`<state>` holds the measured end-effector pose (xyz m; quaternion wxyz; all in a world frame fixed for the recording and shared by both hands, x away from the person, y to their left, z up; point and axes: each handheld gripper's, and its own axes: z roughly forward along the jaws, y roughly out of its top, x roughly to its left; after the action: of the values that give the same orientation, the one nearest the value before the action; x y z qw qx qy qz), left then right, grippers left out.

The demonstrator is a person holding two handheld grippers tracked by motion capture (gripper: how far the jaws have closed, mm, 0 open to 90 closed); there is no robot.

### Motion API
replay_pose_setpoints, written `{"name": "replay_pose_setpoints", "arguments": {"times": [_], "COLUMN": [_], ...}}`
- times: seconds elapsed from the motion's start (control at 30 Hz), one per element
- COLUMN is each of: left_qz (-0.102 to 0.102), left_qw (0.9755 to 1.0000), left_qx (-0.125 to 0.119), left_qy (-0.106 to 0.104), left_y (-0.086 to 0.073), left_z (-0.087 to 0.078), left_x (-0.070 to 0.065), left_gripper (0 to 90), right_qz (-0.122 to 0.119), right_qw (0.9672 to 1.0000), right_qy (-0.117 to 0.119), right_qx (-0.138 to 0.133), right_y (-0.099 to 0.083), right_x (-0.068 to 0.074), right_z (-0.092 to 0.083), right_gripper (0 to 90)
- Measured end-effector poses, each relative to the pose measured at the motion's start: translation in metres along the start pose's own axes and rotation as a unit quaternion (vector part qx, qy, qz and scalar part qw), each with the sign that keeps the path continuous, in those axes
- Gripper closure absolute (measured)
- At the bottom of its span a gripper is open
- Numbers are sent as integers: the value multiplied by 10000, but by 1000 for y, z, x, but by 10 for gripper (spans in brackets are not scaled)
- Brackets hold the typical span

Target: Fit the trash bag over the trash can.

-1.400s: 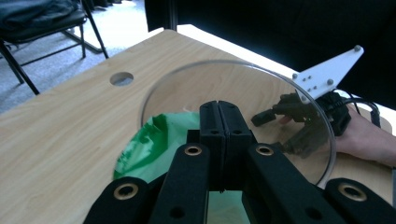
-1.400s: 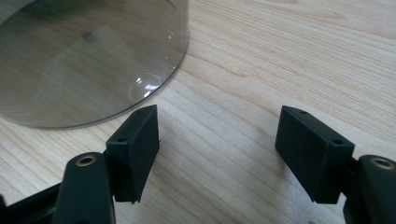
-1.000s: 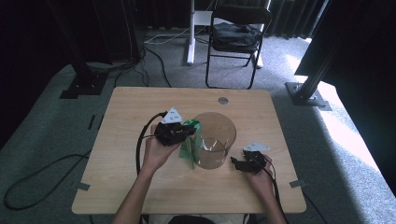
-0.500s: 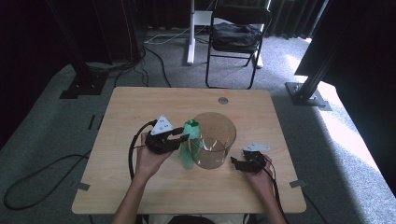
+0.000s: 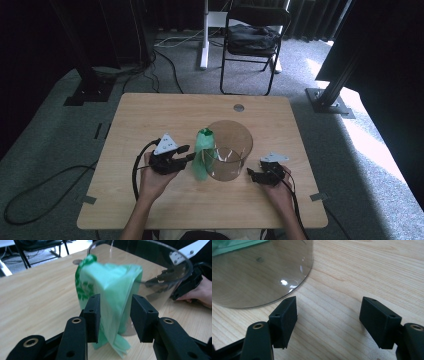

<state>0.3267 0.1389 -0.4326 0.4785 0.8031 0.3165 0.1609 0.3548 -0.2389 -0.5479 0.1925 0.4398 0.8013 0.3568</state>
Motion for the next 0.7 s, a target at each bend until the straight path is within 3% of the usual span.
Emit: {"name": "replay_pose_setpoints", "arguments": {"times": [0.4,0.7], "left_qz": [-316,-341], "left_qw": [9994,9989], "left_qx": [121,319], "left_qy": [-8,50], "left_y": [-34,-52], "left_z": [4,11], "left_x": [5,6], "left_gripper": [585,585], "right_qz": [-1,2], "right_qw": [10000,10000], "right_qy": [-2,-2], "right_qx": [-2,-2], "right_y": [0,0], "right_x": [0,0], "right_z": [0,0], "right_gripper": [299,298]}}
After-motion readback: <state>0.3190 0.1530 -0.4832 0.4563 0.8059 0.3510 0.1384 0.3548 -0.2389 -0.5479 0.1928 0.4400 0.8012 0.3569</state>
